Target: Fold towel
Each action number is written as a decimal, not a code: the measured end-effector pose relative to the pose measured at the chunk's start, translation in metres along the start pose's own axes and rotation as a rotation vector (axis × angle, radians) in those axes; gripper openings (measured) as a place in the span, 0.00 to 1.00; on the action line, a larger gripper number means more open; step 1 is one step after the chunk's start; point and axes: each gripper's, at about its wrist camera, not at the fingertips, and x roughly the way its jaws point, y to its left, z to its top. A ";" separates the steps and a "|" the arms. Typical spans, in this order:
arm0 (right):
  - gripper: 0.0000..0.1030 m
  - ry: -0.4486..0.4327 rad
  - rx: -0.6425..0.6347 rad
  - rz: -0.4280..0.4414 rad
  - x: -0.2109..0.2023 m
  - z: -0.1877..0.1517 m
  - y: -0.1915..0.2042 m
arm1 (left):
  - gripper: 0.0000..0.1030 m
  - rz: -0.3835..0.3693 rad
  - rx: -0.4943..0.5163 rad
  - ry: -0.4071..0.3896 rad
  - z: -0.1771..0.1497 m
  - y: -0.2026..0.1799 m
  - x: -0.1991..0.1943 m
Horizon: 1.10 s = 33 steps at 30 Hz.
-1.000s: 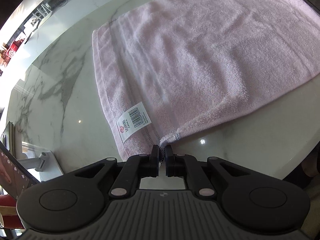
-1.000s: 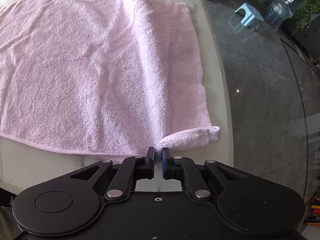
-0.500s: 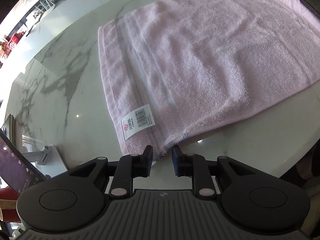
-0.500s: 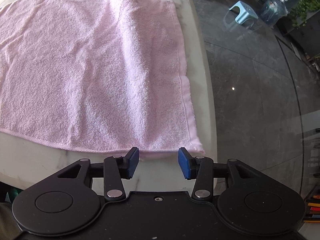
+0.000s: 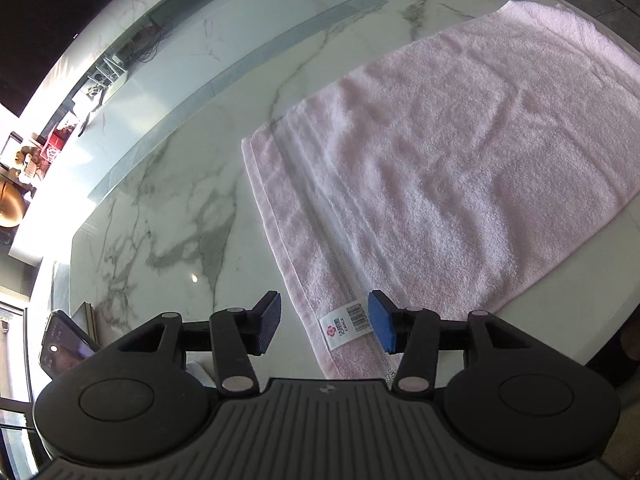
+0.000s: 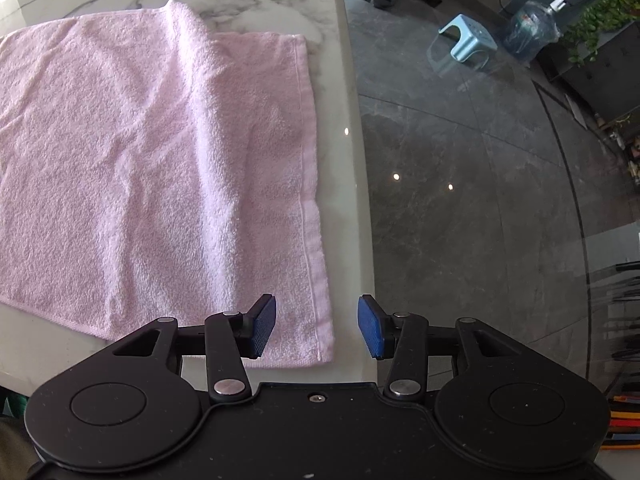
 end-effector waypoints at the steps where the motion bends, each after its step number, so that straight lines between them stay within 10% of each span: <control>1: 0.42 -0.012 0.007 0.003 0.000 0.002 -0.002 | 0.45 -0.002 -0.012 -0.009 0.005 0.001 0.003; 24: 0.39 -0.138 0.051 0.074 0.073 0.104 0.026 | 0.44 -0.057 -0.277 -0.030 0.046 0.028 0.076; 33: 0.15 -0.173 0.046 0.116 0.089 0.144 0.034 | 0.37 -0.117 -0.353 -0.029 0.076 0.046 0.108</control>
